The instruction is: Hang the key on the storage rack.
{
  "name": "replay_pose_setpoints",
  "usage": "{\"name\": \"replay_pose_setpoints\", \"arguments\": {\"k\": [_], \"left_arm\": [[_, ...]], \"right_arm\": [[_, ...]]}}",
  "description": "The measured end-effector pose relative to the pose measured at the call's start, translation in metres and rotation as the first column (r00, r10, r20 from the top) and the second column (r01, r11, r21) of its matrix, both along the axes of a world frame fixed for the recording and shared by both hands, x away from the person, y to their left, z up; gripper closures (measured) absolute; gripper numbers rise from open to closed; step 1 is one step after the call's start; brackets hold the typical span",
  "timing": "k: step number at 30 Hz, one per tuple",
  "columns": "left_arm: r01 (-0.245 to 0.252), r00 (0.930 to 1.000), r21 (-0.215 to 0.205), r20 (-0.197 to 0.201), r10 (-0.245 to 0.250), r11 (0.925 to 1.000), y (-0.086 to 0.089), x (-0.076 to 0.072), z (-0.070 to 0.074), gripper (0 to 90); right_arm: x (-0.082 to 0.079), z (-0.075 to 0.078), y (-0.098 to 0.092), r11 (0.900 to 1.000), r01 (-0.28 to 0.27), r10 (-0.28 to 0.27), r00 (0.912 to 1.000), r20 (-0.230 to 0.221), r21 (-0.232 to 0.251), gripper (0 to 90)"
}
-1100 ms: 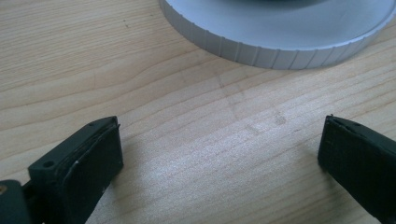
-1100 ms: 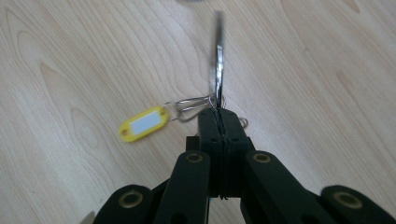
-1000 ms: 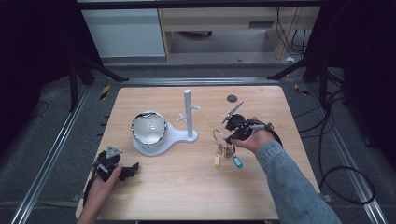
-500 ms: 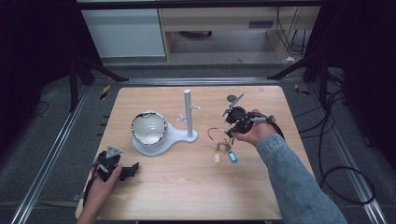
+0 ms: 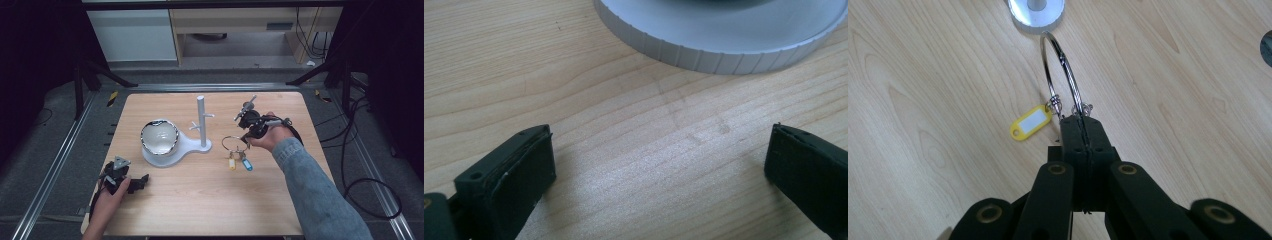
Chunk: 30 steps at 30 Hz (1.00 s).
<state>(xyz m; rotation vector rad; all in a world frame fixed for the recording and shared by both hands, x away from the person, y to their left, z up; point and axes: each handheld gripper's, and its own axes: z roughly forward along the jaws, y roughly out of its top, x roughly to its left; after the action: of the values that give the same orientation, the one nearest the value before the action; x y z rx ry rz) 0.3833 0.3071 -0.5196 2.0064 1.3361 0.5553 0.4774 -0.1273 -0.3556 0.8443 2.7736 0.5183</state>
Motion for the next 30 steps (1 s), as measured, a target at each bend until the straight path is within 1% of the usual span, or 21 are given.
{"name": "replay_pose_setpoints", "arguments": {"k": [5, 16, 18, 19, 24, 29, 30], "left_arm": [[0.000, 1.0000, 0.000, 0.000, 0.000, 1.0000, 0.000, 0.000, 0.000, 0.0], [-0.001, 1.0000, -0.001, 0.001, 0.001, 1.0000, 0.000, 0.000, 0.000, 0.0], [-0.001, 1.0000, -0.002, 0.001, 0.001, 1.0000, 0.000, 0.000, 0.000, 0.0], [-0.001, 1.0000, -0.001, 0.001, 0.001, 1.0000, 0.000, 0.000, 0.000, 0.0], [0.000, 1.0000, -0.001, 0.001, 0.000, 1.0000, 0.000, 0.000, 0.000, 0.0], [0.000, 1.0000, 0.000, 0.001, 0.000, 1.0000, 0.000, 0.000, 0.000, 0.0], [0.000, 1.0000, -0.001, 0.001, 0.000, 1.0000, 0.000, 0.000, 0.000, 0.0]], "right_arm": [[0.001, 0.005, 0.002, 1.000, -0.010, 0.010, 0.9999, 0.002, -0.002, 90.0], [0.002, 0.027, 0.005, 1.000, -0.019, 0.019, 0.9994, 0.029, -0.004, 90.0], [0.002, 0.030, 0.005, 1.000, -0.017, 0.017, 0.9994, 0.028, 0.001, 90.0], [0.002, 0.032, 0.005, 1.000, -0.022, 0.022, 0.9991, 0.036, 0.000, 90.0], [0.002, 0.040, 0.006, 1.000, -0.021, 0.021, 0.9988, 0.043, -0.003, 90.0], [0.003, 0.046, 0.007, 0.999, -0.038, 0.038, 0.9977, 0.055, -0.006, 90.0], [0.002, 0.047, 0.007, 0.999, -0.032, 0.032, 0.9979, 0.056, -0.005, 90.0]]}}
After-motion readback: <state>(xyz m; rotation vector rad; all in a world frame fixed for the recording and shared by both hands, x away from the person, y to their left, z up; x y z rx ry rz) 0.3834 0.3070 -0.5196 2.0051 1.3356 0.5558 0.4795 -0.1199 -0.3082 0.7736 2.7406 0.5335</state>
